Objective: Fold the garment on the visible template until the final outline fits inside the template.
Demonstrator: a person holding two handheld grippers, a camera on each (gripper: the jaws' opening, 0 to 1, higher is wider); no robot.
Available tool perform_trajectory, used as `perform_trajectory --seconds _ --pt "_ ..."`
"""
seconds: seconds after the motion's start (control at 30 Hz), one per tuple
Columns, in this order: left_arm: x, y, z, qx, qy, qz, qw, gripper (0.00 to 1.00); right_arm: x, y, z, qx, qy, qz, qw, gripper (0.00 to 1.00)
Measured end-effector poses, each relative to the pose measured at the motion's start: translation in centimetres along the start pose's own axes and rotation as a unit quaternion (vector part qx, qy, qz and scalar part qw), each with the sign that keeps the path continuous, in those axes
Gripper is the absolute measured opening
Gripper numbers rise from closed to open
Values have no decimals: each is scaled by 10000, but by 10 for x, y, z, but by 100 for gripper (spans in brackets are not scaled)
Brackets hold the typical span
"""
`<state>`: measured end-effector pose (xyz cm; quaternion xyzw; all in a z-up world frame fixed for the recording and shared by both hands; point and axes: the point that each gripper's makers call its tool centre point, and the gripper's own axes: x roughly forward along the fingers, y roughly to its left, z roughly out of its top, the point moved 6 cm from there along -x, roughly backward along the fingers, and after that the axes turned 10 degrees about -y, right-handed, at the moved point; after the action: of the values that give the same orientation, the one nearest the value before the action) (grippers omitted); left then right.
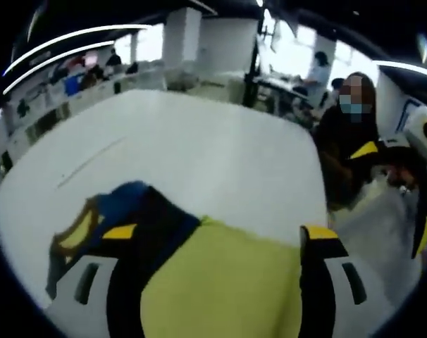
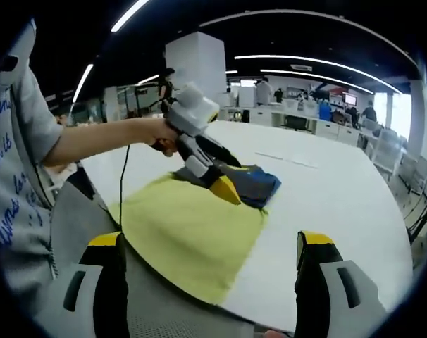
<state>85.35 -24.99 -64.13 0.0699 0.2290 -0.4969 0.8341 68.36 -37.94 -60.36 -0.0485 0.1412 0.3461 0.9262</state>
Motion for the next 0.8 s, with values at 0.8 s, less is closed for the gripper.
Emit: perform_trajectory --seconds 0.8 --pt "-87 -23 -12 -84 -508 308 9982 100 16 13 7 -180 202 270 9993 100"
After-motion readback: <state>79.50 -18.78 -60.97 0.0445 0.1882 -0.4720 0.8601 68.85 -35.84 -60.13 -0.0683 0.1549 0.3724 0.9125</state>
